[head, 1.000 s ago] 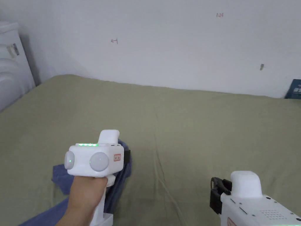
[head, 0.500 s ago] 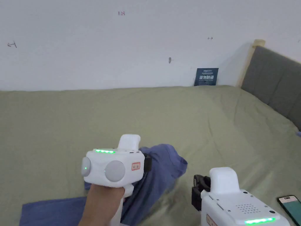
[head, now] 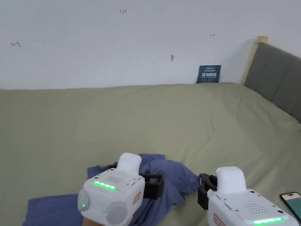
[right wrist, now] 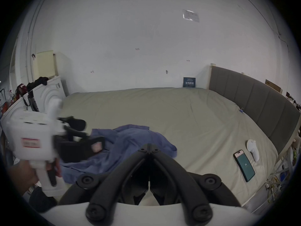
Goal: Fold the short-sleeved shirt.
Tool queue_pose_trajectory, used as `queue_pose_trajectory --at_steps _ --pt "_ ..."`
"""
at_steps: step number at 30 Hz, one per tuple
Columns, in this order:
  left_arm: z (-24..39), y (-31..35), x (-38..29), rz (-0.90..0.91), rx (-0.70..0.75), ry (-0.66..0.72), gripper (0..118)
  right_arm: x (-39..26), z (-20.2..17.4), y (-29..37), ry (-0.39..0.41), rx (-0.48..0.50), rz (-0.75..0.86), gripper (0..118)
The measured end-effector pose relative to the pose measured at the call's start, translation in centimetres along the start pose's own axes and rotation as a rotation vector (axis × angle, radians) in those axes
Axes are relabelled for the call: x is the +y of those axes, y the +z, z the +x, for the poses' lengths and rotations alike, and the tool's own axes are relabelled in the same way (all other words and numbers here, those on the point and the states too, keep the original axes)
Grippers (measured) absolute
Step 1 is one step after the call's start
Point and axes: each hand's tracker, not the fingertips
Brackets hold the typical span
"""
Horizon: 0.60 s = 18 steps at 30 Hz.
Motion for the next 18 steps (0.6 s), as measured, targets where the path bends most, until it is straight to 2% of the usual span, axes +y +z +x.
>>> queue_pose_trajectory --at_steps 2,5,8,9,10,11,12,13,18 --pt "-1.0 5.9 0.1 0.123 0.074 -0.034 117 0.0 -1.3 0.8 0.020 0.040 0.033 2" --pt "-3.9 13.2 -1.3 0.184 0.188 -0.022 117 0.1 -3.6 1.9 0.044 0.066 0.087 2" --pt "-7.2 18.5 -3.3 0.148 0.304 -0.003 116 0.1 -5.6 2.6 0.040 0.090 0.125 2" --pt "-8.4 19.5 -4.3 0.123 0.335 0.003 111 0.0 -6.3 2.9 0.047 0.099 0.133 2" --pt "-9.3 20.4 -5.0 0.109 0.349 0.012 96 -0.1 -6.9 3.0 0.050 0.102 0.134 2" --pt "-10.5 21.3 -5.6 0.083 0.333 0.027 60 -0.2 -7.6 3.1 0.050 0.111 0.131 2" --pt "-11.3 21.7 -6.1 0.053 0.353 0.044 4 -0.3 -8.1 3.2 0.045 0.128 0.123 2" --pt "-11.9 21.9 -6.5 0.027 0.375 0.056 1 -0.5 -8.6 3.3 0.041 0.139 0.116 2" --pt "-14.4 21.1 -7.8 -0.062 0.386 0.098 0 -1.3 -10.3 3.3 0.056 0.143 0.091 2"
